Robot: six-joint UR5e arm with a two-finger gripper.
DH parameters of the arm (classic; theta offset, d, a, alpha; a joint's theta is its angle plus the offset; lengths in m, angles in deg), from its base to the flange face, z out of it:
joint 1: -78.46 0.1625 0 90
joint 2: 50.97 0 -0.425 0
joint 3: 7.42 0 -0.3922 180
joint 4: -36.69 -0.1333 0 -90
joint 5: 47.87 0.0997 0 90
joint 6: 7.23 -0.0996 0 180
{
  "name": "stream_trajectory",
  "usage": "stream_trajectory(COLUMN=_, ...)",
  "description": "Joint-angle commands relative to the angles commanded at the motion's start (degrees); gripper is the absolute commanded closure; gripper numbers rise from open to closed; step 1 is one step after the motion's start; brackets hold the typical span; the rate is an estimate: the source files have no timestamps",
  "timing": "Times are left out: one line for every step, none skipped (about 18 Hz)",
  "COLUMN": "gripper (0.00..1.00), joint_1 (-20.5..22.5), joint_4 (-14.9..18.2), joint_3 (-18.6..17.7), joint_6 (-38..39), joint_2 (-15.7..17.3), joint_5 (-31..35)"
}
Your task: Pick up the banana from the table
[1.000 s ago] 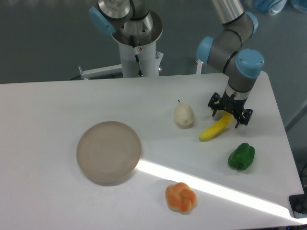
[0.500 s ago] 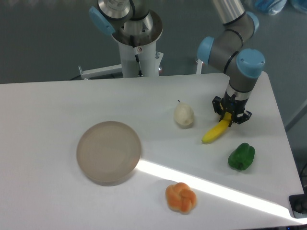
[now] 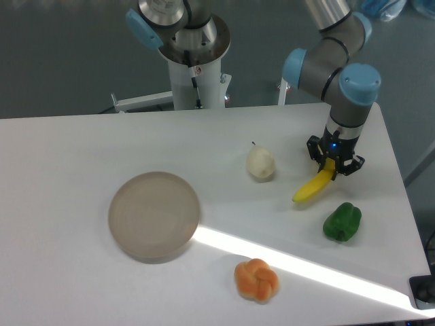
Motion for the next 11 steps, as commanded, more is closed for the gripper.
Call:
stream_trajectory(gripper=0.67, joint_1=-1.5, joint_4=2.2, joint_3=2.7, joint_6=0.2, joint_2=0.0, joint_5=0.0)
stream_trajectory(gripper=0.67, joint_1=-2.6, joint_4=4.8, joint_3=5.4, joint_6=0.4, joint_2=0.0, joint_5=0.0)
stream_trajectory(gripper=0.67, joint_1=-3.5, joint_4=6.8, joint_3=7.3, joint_6=0.4, joint_2=-0.1, joint_5=0.0)
stream_trajectory(gripper=0.67, joint_1=-4.7, joint_4=8.6, joint_3=9.1, joint_6=0.7, joint_2=-0.2, joint_5=0.1)
stream_trajectory(gripper=0.67, joint_1=-6.1, joint_4=10.1, joint_3=11.4, joint_6=1.8, joint_2=-0.5, joint_5=0.1)
stream_trajectory(gripper=0.67, joint_1=-6.9, joint_4=10.4, joint_3=12.5, joint_6=3.2, joint_2=-0.8, joint_5=0.1)
stream_trajectory(gripper=0.67, joint_1=-7.7, joint_4=10.4, joint_3=13.3, joint_6=4.7, joint_2=-1.1, joint_5=0.3)
stream_trajectory(gripper=0.67, joint_1=-8.2, joint_4=10.4, joint_3=14.0, joint_6=5.8, joint_2=-1.6, joint_5=0.5)
stream_trajectory(gripper=0.67, joint_1=-8.6, joint_4=10.5, joint_3=14.8, joint_6=6.4, joint_2=-1.8, joint_5=1.0)
stream_trajectory(gripper=0.67, joint_1=-9.2, joint_4=10.9, joint_3=15.6, joint_6=6.9, joint_2=-2.3, joint_5=1.8)
stream_trajectory(gripper=0.67, joint_1=-10.1, joint_4=11.6, joint_3=16.6, joint_6=7.6, joint_2=-2.8, joint_5=3.2)
